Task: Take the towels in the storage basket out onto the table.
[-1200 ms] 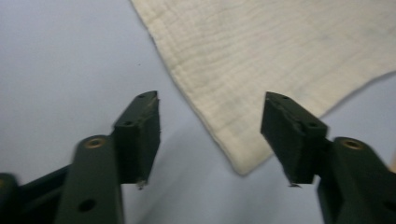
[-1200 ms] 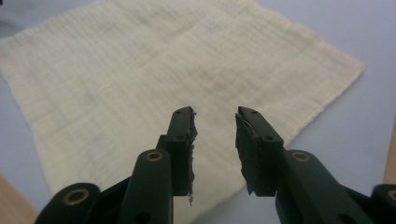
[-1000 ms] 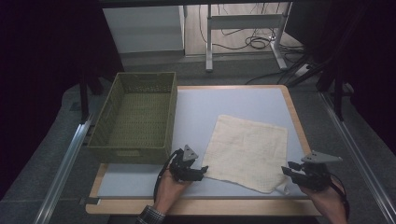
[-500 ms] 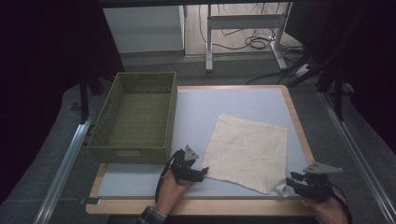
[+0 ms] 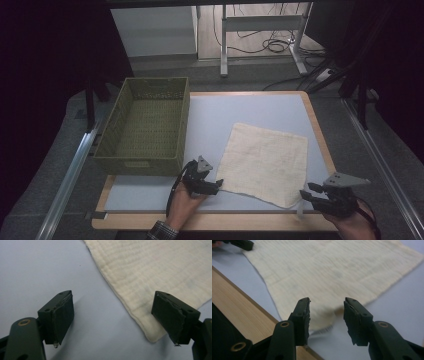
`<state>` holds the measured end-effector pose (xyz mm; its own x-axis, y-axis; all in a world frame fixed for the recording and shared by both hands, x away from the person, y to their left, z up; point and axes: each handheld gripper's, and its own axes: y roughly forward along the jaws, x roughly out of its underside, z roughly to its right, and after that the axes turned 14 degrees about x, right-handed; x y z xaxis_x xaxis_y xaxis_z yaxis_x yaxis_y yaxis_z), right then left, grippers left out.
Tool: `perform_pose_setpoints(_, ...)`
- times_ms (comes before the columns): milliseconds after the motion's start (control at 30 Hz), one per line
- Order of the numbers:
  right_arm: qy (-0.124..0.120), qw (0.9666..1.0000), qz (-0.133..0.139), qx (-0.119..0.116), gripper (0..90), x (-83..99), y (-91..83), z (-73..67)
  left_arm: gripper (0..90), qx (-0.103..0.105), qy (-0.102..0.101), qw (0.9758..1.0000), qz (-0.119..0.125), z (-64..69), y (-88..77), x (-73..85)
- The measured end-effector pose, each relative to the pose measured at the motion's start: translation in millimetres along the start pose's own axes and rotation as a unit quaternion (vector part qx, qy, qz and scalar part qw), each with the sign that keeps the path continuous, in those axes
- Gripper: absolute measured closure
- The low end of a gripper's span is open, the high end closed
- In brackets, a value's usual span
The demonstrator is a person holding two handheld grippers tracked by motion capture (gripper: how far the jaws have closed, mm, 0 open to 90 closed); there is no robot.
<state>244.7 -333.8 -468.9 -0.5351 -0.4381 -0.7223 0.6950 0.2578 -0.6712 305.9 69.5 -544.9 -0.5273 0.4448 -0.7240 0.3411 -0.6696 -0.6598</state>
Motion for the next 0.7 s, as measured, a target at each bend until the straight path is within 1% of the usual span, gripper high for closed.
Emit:
perform_pose_setpoints(67,0.017,0.9998,-0.005,0.005,56.3,10.0,-2.1,5.0,18.3,0.000,-0.001,1.0000,0.001,0.1,0.2,0.0)
perform_pose_setpoints(133,0.025,0.9997,-0.005,0.002,56.2,15.8,-0.7,7.2,18.3,0.000,0.000,1.0000,0.000,0.0,0.1,0.0)
perform_pose_setpoints(200,0.034,0.9994,-0.005,-0.011,55.1,21.8,5.3,8.5,18.3,0.000,0.000,1.0000,0.000,0.0,0.0,0.0)
perform_pose_setpoints(267,0.035,0.9992,-0.005,-0.021,55.1,23.6,11.8,7.5,18.3,0.000,0.000,1.0000,0.000,0.0,0.0,0.0)
perform_pose_setpoints(300,0.035,0.9989,-0.006,-0.032,55.1,24.0,16.3,6.5,18.3,0.000,0.000,1.0000,0.000,0.0,0.0,0.0)
perform_pose_setpoints(333,0.037,0.9984,-0.013,-0.042,55.1,23.8,22.2,4.5,18.3,0.000,0.000,1.0000,0.000,0.0,0.0,0.0)
perform_pose_setpoints(367,0.034,0.9982,-0.018,-0.046,55.1,23.7,26.7,2.9,18.3,0.000,0.000,1.0000,0.000,0.0,0.0,0.0)
perform_pose_setpoints(467,0.030,0.9966,-0.024,-0.073,55.1,22.4,33.8,-3.7,18.3,0.000,-0.001,1.0000,0.000,0.0,0.0,0.0)
perform_pose_setpoints(500,0.027,0.9966,-0.024,-0.074,55.1,21.4,33.0,-5.7,18.3,0.000,-0.001,1.0000,0.001,0.0,0.1,0.1)
perform_pose_setpoints(567,0.024,0.9965,-0.018,-0.078,55.1,18.2,25.6,-9.0,18.3,0.000,-0.001,1.0000,0.001,0.0,0.1,0.1)
perform_pose_setpoints(600,0.028,0.9958,-0.009,-0.087,55.1,15.5,17.6,-8.9,18.3,0.000,-0.001,1.0000,0.001,0.0,0.1,0.1)
perform_pose_setpoints(633,0.032,0.9954,-0.002,-0.090,55.1,13.9,12.0,-8.6,18.3,0.000,-0.002,1.0000,0.001,0.1,0.2,0.1)
perform_pose_setpoints(700,0.032,0.9961,0.010,-0.081,55.1,9.7,-4.2,-7.5,18.3,0.000,-0.001,1.0000,0.000,0.0,0.1,0.0)
